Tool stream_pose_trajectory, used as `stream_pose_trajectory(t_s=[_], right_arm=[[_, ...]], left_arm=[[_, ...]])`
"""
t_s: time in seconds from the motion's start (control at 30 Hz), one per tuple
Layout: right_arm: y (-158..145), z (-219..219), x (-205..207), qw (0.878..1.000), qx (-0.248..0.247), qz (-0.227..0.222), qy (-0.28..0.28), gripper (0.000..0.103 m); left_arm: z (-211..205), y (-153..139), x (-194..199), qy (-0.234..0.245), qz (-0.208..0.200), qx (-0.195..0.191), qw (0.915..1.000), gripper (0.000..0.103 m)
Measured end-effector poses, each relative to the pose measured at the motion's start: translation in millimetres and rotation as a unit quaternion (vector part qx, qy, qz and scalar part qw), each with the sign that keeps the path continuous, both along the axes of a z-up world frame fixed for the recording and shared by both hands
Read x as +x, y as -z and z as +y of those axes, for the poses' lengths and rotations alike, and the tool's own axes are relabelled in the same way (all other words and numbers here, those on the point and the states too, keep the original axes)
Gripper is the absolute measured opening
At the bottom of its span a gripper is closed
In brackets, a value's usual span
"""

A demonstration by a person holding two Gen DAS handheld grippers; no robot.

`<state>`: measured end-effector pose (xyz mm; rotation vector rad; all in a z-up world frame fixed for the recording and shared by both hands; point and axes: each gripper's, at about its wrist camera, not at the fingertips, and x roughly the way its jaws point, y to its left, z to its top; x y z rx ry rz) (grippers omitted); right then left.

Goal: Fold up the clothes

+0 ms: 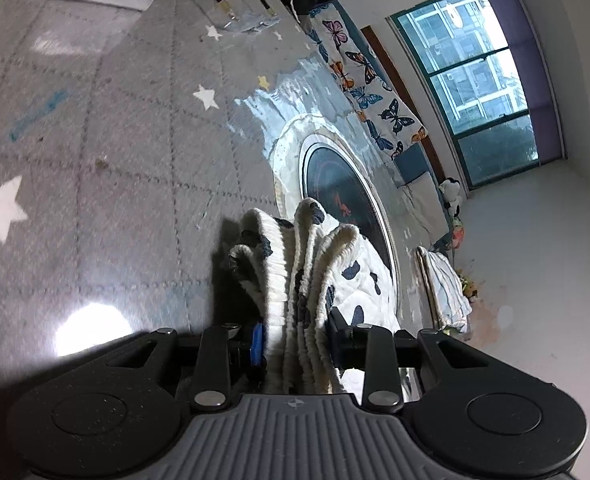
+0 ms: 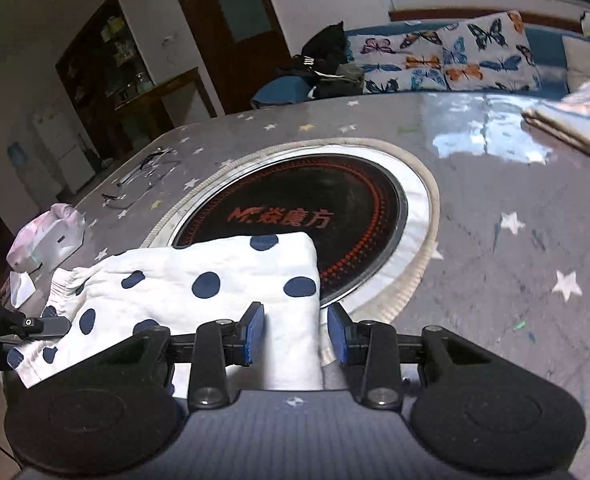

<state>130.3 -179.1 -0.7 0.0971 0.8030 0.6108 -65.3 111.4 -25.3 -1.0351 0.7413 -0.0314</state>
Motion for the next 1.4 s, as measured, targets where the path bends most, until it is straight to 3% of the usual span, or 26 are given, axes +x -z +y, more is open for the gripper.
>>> stream_pose_trajectory(t_s=[0.2,0.37,0.47,0.73,1.4], right_arm=[[3.6,1.8,1.3,1.000,0.013,0.010,-0.004,0.034],[3.8,-0.5,-2.0,0.999,0.033,0.020,0.012,0.011],[-0.7,-6.8,-6.9,0.999,0.046,0.012,0.026,0.006],[-21.7,-42.6,-23.5,0.994,0.073,-0.027,0.072,0.005],[-44.4,-169.9,-9.1,0.970,0.043,-0.072,0.228,0.004]], left_arm=[[-1.7,-2.3,8.0,0.010,0.001,0.023,0.9997,0.035],[-3.9,-6.3,14.4,0.025,0.004,0.043,0.9987,0.035],[-8.1,-12.1,19.2,0.033,0.003,0.060,0.9976,0.034],[-34.9,-35.4,43.6,0.078,-0.023,0.097,0.9919,0.032],[-170.0,-51.7,160.0,0.214,-0.053,0.144,0.9648,0.032]])
